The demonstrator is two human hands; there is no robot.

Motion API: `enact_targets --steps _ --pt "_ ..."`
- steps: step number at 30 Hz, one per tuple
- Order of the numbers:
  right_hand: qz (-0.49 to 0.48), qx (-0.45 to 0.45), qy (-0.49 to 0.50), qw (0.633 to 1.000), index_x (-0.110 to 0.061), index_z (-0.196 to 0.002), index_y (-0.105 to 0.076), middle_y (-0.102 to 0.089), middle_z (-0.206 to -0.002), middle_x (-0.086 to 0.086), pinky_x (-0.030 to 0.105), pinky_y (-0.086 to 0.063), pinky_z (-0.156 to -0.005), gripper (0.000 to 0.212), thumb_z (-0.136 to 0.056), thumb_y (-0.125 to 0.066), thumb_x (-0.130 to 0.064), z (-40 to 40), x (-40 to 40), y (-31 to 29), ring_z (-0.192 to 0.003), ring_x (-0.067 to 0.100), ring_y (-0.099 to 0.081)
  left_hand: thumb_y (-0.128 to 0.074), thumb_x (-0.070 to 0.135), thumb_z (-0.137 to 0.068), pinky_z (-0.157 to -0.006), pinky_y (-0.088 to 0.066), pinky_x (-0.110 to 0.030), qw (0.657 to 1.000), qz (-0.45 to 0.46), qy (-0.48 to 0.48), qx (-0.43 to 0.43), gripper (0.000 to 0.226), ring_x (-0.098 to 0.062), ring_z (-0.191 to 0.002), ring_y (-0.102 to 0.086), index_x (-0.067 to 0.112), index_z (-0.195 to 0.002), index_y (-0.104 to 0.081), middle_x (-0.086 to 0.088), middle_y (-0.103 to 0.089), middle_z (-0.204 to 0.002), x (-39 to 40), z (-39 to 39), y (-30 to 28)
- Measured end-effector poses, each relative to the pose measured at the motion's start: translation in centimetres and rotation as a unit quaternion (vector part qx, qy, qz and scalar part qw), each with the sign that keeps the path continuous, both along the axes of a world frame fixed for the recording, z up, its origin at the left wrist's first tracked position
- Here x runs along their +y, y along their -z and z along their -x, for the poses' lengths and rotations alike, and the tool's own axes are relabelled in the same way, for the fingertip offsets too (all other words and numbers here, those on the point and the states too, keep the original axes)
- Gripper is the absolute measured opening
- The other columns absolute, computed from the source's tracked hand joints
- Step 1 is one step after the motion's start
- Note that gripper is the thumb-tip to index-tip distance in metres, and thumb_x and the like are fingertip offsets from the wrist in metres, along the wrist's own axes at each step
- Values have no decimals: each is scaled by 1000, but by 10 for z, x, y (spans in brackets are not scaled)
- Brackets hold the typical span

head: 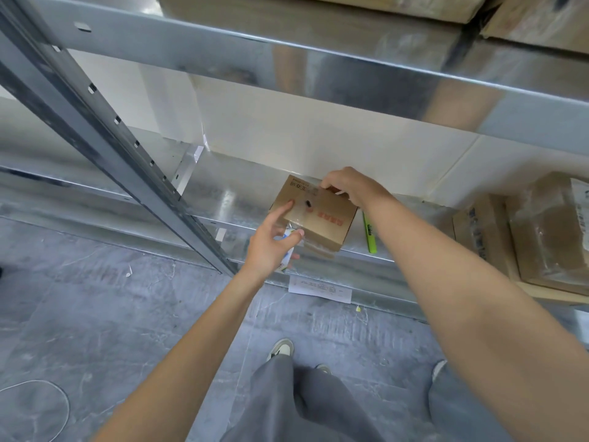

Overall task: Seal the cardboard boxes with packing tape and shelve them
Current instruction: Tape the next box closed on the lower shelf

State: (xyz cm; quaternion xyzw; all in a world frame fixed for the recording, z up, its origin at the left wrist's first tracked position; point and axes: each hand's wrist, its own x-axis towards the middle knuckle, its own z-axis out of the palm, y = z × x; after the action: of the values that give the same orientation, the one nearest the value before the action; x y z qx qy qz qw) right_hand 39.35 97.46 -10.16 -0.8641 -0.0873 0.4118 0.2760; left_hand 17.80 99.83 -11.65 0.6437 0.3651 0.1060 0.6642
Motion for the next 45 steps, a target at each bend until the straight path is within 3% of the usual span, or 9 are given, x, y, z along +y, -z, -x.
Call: enact_targets --steps 3,6,9,13,16,20,30,40,45 --pt "0 -8 18 1000 -9 -85 -58 -61 -82 8 27 -44 -61 9 -81 -61 -16 1 -10 8 -72 24 -59 -72 23 -87 -72 -61 -41 1000 9 8 5 55 -25 -81 -72 50 -130 -53 -14 -62 -117 3 0 1" --pt "-42 -84 14 995 -2 -86 -59 -62 -86 11 28 -45 -64 10 -83 -57 -11 4 -16 18 -81 28 -62 -70 21 -88 -60 -59 -33 999 31 2 12 55 -29 -75 -73 48 -132 -51 -13 -65 -109 2 -1 3" --pt "-116 -244 -49 962 -3 -84 -65 -67 -89 9 35 -48 -77 18 -88 -50 -12 17 -22 13 -91 28 -62 -68 16 -90 -48 -53 -27 999 53 -4 -5 56 -35 -72 -72 40 -137 -49 -14 -68 -98 2 -2 1" --pt "-86 -287 -241 923 -18 -112 -61 -65 -112 1 36 -40 -88 26 -99 -42 -31 38 -33 1 -105 24 -59 -66 13 -91 -44 -52 -28 998 60 -8 -13 56 -29 -63 -72 34 -139 -47 -2 -69 -82 -1 -5 0" --pt "24 -295 -307 905 -29 -145 -33 -41 -148 -2 55 -17 -113 42 -104 -29 -39 50 -43 6 -137 27 -35 -65 13 -92 -45 -50 -29 997 66 -5 -28 58 -26 -58 -70 31 -143 -43 -6 -70 -89 -4 -8 2" --pt "57 -349 -294 888 -34 -153 -15 -11 -162 -10 67 7 -112 48 -106 -17 -40 65 -49 13 -151 25 1 -66 23 -93 -52 -50 -20 997 57 -14 -57 67 -26 -85 -69 36 -149 -31 -8 -62 -122 -13 0 6" --pt "-17 -359 -360 861 -22 -156 -9 0 -164 -4 44 6 -118 60 -103 -24 -47 76 -84 12 -150 16 4 -65 22 -94 -73 -54 -21 992 58 -26 -105 66 -18 -79 -70 31 -144 -23 -13 -72 -101 -32 26 22" --pt "-46 -475 -463 747 -19 -154 -24 -26 -159 1 49 -15 -117 55 -101 -25 -33 88 -101 30 -147 21 -22 -60 25 -97 -58 -53 -24 993 65 -20 -99 68 -22 -65 -71 30 -154 -22 -21 -71 -96 -17 20 21" --pt "-59 -468 -436 766 -23 -154 -24 -26 -159 -3 51 -20 -117 57 -100 -43 -30 83 -97 34 -147 19 -23 -63 30 -94 -66 -51 -21 993 50 -57 -93 74 -21 -76 -70 27 -153 -19 -15 -72 -97 -24 16 23"
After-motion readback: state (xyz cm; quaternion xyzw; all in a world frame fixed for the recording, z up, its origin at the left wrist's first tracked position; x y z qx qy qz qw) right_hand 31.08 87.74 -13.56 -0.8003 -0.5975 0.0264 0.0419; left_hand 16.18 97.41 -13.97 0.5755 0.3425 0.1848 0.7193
